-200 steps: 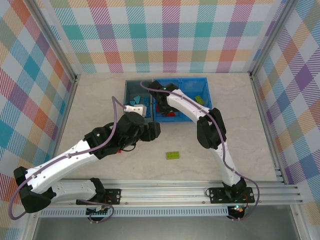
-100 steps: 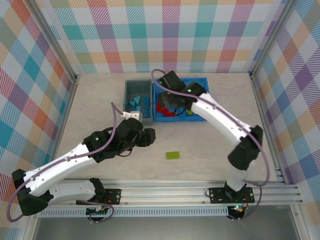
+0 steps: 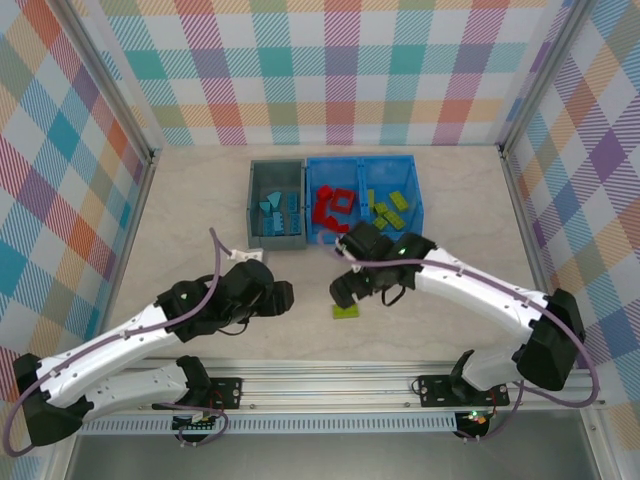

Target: Sort the legos into containers by color

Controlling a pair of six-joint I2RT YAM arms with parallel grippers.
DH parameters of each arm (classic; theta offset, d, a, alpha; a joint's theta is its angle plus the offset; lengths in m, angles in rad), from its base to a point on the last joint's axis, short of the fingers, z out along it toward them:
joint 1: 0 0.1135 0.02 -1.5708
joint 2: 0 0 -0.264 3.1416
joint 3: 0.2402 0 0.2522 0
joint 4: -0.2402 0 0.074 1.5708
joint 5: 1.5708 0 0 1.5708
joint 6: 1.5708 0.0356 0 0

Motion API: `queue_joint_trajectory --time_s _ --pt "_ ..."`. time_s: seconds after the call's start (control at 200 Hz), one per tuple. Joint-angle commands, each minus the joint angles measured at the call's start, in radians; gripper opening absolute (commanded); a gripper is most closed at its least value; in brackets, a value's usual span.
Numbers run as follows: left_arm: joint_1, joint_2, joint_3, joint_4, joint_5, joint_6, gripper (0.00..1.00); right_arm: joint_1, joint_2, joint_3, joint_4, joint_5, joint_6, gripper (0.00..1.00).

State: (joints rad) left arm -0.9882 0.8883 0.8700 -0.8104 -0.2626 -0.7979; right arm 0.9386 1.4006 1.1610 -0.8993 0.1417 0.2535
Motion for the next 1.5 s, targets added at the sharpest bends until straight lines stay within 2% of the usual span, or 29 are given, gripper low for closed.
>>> queue_joint_trajectory --time_s 0.0,0.23,0.35,0.52,0.675,0.93,1.265,1.38,1.495 --pt "-0.013 -0.072 -0.071 -0.017 0.012 -0.093 0.71 0.057 0.048 -0.022 -0.032 0.027 0.012 0.97" --pt "-0.012 -0.175 -0.134 -0.043 0.014 -0.146 0.71 0.121 0.255 -0.014 -0.039 0.122 -0.037 1.0" --pt "-0.012 -0.193 -0.119 -0.061 -0.004 -0.142 0.71 0.117 0.341 -0.004 -0.022 0.181 -0.052 1.0" --pt "-0.012 -0.184 -0.114 -0.049 0.0 -0.139 0.71 0.077 0.438 0.043 0.023 0.194 -0.034 0.98" --pt "-0.012 -0.183 -0.105 -0.041 0.001 -0.135 0.71 0.034 0.493 0.077 0.066 0.189 -0.03 0.88" --pt "-0.012 -0.187 -0.107 -0.014 0.026 -0.116 0.71 -0.037 0.503 0.078 0.14 0.102 -0.023 0.62" --pt "-0.012 -0.189 -0.133 0.037 0.048 -0.123 0.72 -0.081 0.488 0.044 0.193 0.044 -0.004 0.38" --pt "-0.012 -0.176 -0.128 0.05 0.054 -0.117 0.72 -0.081 0.438 0.016 0.203 0.046 0.015 0.31" --pt "-0.012 -0.161 -0.115 0.081 0.062 -0.108 0.72 -0.084 0.286 -0.018 0.175 0.07 0.055 0.29"
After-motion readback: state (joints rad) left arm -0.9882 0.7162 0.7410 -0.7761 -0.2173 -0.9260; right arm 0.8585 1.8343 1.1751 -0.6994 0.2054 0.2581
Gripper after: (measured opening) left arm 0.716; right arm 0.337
